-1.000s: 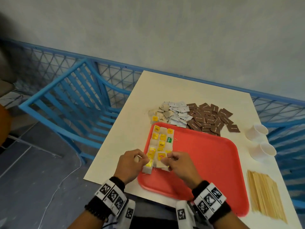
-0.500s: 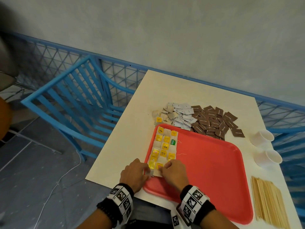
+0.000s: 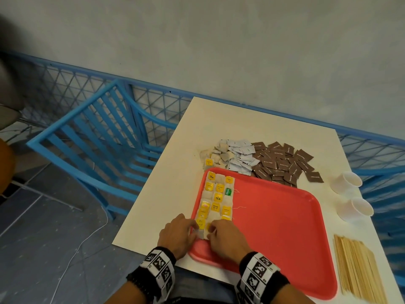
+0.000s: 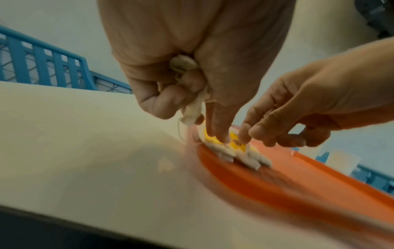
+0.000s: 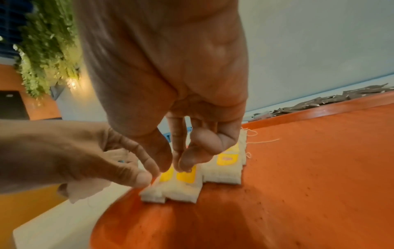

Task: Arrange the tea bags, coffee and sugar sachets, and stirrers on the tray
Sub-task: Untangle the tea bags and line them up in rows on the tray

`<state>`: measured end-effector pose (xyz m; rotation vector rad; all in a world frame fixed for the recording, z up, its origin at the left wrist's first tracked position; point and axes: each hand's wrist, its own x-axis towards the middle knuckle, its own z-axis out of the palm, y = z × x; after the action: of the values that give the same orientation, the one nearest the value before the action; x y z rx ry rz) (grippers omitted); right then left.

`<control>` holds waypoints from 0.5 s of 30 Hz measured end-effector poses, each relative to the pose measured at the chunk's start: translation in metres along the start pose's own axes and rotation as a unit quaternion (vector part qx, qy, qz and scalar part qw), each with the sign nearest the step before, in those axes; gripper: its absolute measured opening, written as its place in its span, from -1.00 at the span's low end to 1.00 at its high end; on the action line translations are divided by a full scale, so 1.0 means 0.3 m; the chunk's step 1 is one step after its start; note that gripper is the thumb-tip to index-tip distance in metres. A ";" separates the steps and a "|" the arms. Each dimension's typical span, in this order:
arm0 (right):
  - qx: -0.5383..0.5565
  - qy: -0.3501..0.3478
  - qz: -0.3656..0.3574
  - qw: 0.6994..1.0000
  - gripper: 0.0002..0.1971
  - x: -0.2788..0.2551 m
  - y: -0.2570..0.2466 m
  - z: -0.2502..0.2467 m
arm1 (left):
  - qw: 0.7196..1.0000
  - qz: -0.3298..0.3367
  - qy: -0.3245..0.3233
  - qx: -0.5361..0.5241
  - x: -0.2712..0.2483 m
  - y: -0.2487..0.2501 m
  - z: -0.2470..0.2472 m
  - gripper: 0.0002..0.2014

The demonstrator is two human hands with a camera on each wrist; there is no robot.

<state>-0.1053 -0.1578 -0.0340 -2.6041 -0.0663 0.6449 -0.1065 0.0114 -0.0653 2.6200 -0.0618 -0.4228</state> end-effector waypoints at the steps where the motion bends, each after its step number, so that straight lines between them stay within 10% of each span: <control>1: 0.021 0.013 -0.003 1.000 -0.84 -0.003 -0.003 -0.017 | 0.999 0.000 0.012 -0.040 -0.001 0.002 -0.014 -0.80; 4: 0.092 0.042 -0.025 0.995 -0.90 -0.029 -0.007 -0.107 | 0.944 -0.026 0.002 -0.330 -0.009 0.046 -0.104 -0.57; 9: 0.195 0.200 -0.140 0.950 -0.94 -0.181 -0.049 -0.321 | 0.526 -0.064 -0.231 -0.816 -0.045 0.186 -0.270 -0.19; 15: 0.065 0.233 -0.274 0.931 -0.72 -0.355 -0.077 -0.410 | 0.440 -0.037 -0.253 -0.861 -0.074 0.358 -0.302 -0.18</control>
<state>-0.1430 -0.2046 0.1189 -2.3724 -0.5548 -0.1648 -0.0966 -0.0396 0.0671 0.3612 0.1999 -0.6956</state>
